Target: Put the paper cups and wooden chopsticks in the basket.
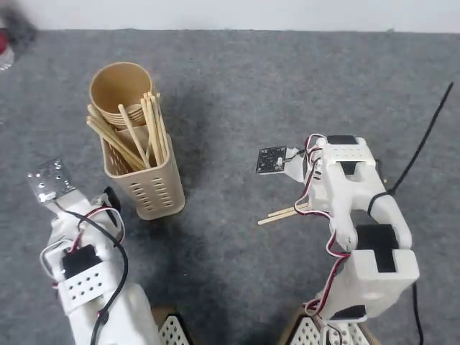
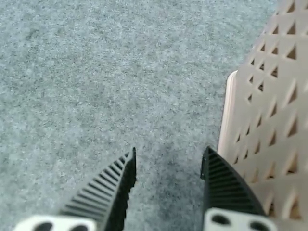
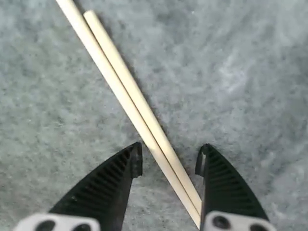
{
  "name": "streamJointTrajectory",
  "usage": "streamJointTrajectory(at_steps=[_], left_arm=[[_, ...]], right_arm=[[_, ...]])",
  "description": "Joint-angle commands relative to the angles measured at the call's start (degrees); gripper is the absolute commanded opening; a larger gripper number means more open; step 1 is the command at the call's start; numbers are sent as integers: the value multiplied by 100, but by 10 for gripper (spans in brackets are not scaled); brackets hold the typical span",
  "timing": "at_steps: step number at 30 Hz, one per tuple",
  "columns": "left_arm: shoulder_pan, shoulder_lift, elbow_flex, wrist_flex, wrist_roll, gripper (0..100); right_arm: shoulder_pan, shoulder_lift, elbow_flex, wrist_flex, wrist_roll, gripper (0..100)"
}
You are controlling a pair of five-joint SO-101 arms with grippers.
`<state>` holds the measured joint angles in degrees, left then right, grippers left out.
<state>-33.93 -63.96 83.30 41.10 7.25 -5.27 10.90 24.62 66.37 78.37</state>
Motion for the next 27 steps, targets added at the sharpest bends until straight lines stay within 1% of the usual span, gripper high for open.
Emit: streamJointTrajectory(at_steps=[1,3,6,7,9,11,18,20,23,25,27], left_arm=[[44,-44,-22,-123,-44,206],[44,-44,-22,-123,-44,206],[44,-44,-22,-123,-44,206],[44,-44,-22,-123,-44,206],[44,-44,-22,-123,-44,206],[44,-44,-22,-123,-44,206],[44,-44,-22,-123,-44,206],[53,-44,-22,-123,-44,206],[62,-44,-22,-123,-44,206],[193,-44,-13,-123,-53,206],[237,-44,-13,-123,-53,206]], right_arm=[[66,66,0,-171,88,184],[75,101,0,-207,88,133],[57,119,9,-207,88,13],[57,119,9,-198,88,2],[57,119,9,-198,176,18],[57,119,18,-198,229,5],[40,-66,-123,-127,220,8],[31,-514,-457,382,211,8],[-101,-1464,-1152,1429,202,8],[-268,-1965,-1248,1596,193,8],[-418,-2316,-1231,1552,-35,8]])
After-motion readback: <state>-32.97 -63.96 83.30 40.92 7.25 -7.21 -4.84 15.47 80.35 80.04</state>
